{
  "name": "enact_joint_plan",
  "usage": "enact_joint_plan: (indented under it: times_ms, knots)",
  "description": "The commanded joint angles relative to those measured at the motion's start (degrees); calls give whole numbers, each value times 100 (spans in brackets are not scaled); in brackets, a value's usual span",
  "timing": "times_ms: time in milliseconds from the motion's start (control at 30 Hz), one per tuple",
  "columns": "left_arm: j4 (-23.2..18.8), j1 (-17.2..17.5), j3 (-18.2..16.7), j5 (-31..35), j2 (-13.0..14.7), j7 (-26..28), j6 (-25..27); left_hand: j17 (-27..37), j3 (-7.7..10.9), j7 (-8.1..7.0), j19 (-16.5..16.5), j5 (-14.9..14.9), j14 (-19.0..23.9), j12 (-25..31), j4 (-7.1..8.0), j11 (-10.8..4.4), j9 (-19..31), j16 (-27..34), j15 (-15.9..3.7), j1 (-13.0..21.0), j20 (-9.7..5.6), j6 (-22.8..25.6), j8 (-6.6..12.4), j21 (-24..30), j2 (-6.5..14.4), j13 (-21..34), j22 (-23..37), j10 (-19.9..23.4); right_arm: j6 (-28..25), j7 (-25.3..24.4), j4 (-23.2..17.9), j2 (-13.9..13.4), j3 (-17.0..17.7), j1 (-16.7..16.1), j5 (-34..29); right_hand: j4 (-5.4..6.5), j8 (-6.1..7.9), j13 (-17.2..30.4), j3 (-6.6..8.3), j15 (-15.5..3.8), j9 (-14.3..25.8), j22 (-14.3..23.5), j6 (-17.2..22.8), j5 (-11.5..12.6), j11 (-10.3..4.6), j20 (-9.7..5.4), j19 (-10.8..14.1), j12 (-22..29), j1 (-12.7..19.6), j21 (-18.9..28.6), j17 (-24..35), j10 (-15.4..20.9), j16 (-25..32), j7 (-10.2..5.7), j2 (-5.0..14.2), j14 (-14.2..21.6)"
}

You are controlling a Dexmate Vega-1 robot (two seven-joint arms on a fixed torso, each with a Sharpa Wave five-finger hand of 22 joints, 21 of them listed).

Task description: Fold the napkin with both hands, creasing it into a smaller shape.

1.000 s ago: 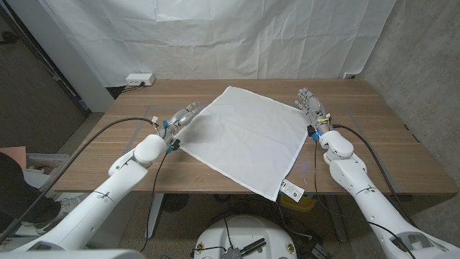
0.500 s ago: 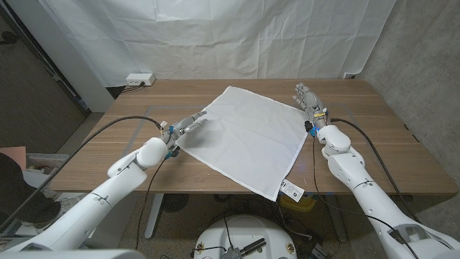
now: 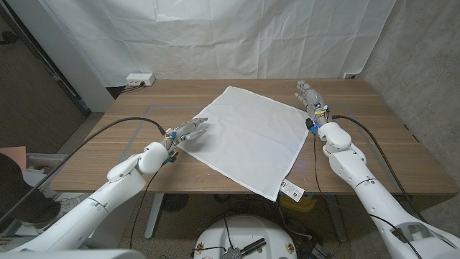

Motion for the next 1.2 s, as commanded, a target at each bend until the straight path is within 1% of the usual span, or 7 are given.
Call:
enact_joint_plan:
  times_ms: [33, 367, 533, 700, 800, 967, 1200]
  knots:
    - [-183, 133, 37, 749, 159, -188, 248, 15, 62, -41, -445, -19, 85, 57, 12, -36, 13, 52, -34, -61, -8, 122, 54, 12, 40, 16, 24, 118, -830, -749, -632, -276, -62, -208, -563, -165, 10, 9, 30, 26, 21, 3, 46, -8, 22, -4, 5, -51, 146, -21, -12, 70, -27, 10, -63, 12]
    - [110, -70, 178, 1059, 104, -373, 272, 32, 48, -65, -485, -35, -107, -53, 80, -82, 15, -21, -80, -165, -53, -77, -44, -40, 10, 18, 27, -94, -1905, -1392, -1080, -210, -141, -272, -912, -455, 28, 9, 81, 58, 17, 0, 110, -69, 72, 21, 44, -94, 370, -21, -30, 160, -31, 34, -180, 64]
    - [266, -204, 263, 1057, 81, -599, 244, 45, -26, -102, -561, -54, -224, -98, 127, -130, 14, -34, -100, -277, -93, -133, -48, -91, -84, 20, 29, -222, -1787, -1531, -847, -87, -122, -195, -924, -539, 73, 14, 71, 43, 23, 7, 278, -154, 70, 32, 203, -79, 433, 29, -12, 351, 34, 34, -120, 252]
    - [400, -317, 352, 1078, 42, -715, 219, 54, -92, -102, -591, -63, -281, -102, 165, -148, 13, -31, -114, -373, -109, -153, -47, -117, -149, 21, 31, -258, -2811, -1953, -1060, -103, -300, -90, -1384, -576, 126, 20, -44, 98, 30, 13, 522, -250, 135, 148, 410, -18, 382, 77, 9, 685, 116, 61, -174, 537]
    - [453, -352, 385, 1088, 27, -736, 194, 55, -109, -91, -592, -63, -284, -101, 177, -148, 13, -24, -115, -404, -110, -149, -42, -122, -158, 21, 32, -263, -3329, -2337, -1098, 21, -386, -20, -1661, -641, 190, 29, -300, 168, 40, 19, 906, -318, 145, 342, 752, 22, 217, 141, 14, 1062, 190, 99, -486, 975]
    - [511, -401, 433, 1087, 17, -802, 153, 55, -122, -93, -596, -60, -290, -93, 188, -137, 13, -18, -117, -439, -123, -145, -36, -131, -158, 21, 32, -257, -4415, -2291, -1198, -111, -755, 294, -2134, -794, 249, 43, -397, 277, 47, 35, 1309, -295, 212, 507, 1133, 69, 277, 212, 7, 1455, 259, 153, -629, 1480]
    - [577, -450, 458, 1049, -17, -794, 71, 49, -127, -83, -598, -52, -294, -84, 192, -129, 14, -12, -117, -478, -132, -129, -26, -144, -139, 22, 33, -250, -5390, -2038, -1160, -273, -1313, 764, -2676, -938, 242, 54, -374, 365, 52, 44, 1478, -298, 227, 693, 1011, -15, 449, 120, 27, 1396, 184, 78, -602, 1456]
